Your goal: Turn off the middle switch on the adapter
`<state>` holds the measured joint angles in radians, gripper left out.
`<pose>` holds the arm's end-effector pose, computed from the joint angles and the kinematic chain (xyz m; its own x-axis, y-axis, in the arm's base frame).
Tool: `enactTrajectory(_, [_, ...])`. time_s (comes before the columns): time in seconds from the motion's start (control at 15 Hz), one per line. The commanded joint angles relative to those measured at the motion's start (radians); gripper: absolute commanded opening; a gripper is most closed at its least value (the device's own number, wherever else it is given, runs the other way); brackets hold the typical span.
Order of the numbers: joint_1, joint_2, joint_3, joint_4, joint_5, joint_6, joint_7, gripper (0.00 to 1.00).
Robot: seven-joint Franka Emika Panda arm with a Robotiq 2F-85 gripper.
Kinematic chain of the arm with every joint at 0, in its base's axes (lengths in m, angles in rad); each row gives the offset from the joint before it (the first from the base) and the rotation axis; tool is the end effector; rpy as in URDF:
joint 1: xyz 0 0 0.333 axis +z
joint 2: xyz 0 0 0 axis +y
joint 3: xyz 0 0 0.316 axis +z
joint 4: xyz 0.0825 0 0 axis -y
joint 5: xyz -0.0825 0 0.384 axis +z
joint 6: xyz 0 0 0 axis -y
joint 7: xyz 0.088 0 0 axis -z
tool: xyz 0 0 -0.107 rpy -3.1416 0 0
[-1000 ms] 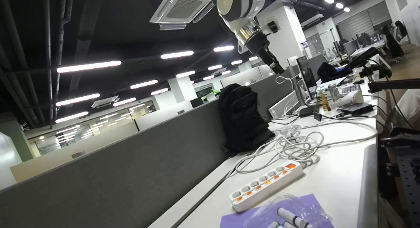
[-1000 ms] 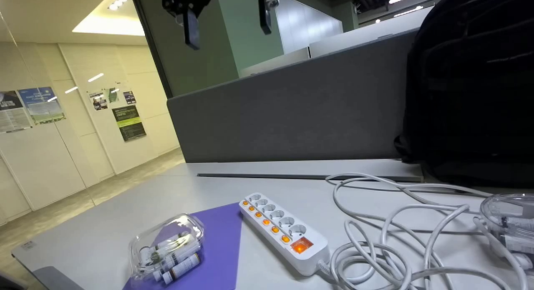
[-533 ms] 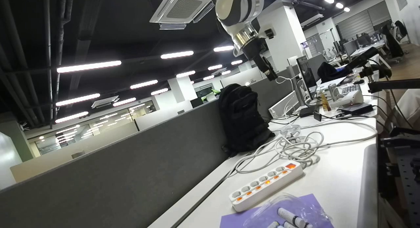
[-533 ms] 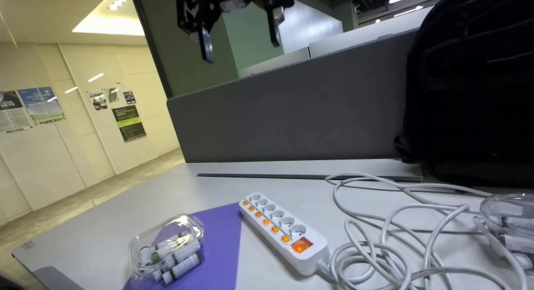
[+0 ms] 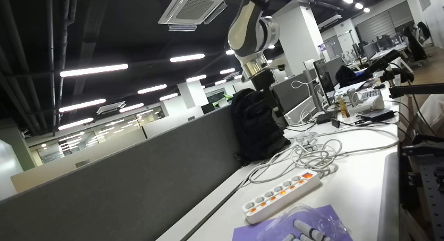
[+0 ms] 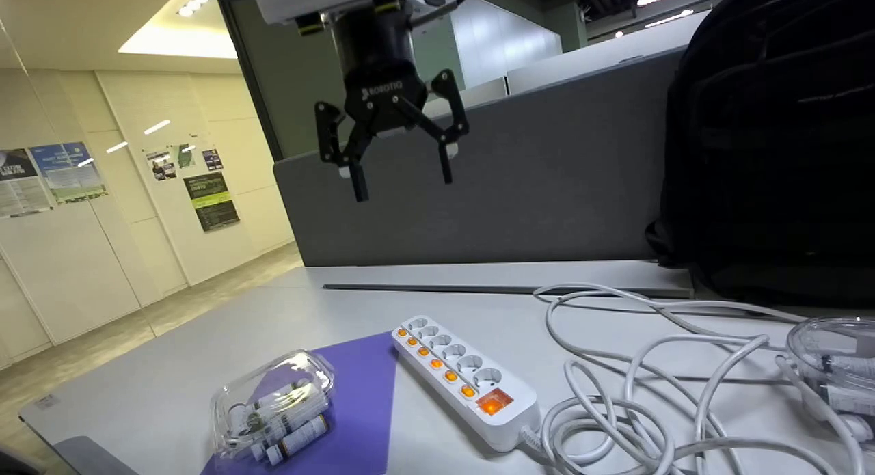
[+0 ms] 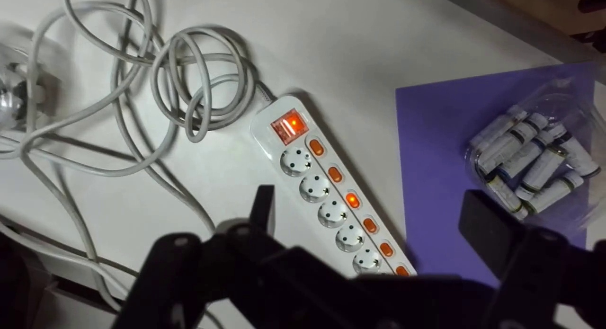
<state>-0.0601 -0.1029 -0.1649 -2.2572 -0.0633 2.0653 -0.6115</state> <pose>0.4805 -0.1141 0.3980 0.9083 0.4075 -0.0947 0.4073 -0.9130 -0.0226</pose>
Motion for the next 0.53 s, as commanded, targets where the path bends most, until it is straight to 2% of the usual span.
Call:
enactTrajectory(0.0, [0.002, 0.053, 0.025, -0.033, 0.052, 0.070, -0.019, 1.00])
enactTrajectory(0.13, [0.000, 0.088, 0.043, -0.052, 0.055, 0.147, 0.007, 0.99])
enactTrajectory(0.2, [-0.001, 0.103, 0.050, -0.063, 0.054, 0.197, 0.020, 0.75])
enactTrajectory(0.27, [-0.002, 0.119, 0.058, -0.075, 0.040, 0.243, 0.028, 0.75])
enactTrajectory(0.33, [-0.002, 0.131, 0.065, -0.091, 0.026, 0.298, 0.039, 0.70])
enactTrajectory(0.47, [-0.001, 0.154, 0.077, -0.122, 0.008, 0.401, 0.058, 0.53])
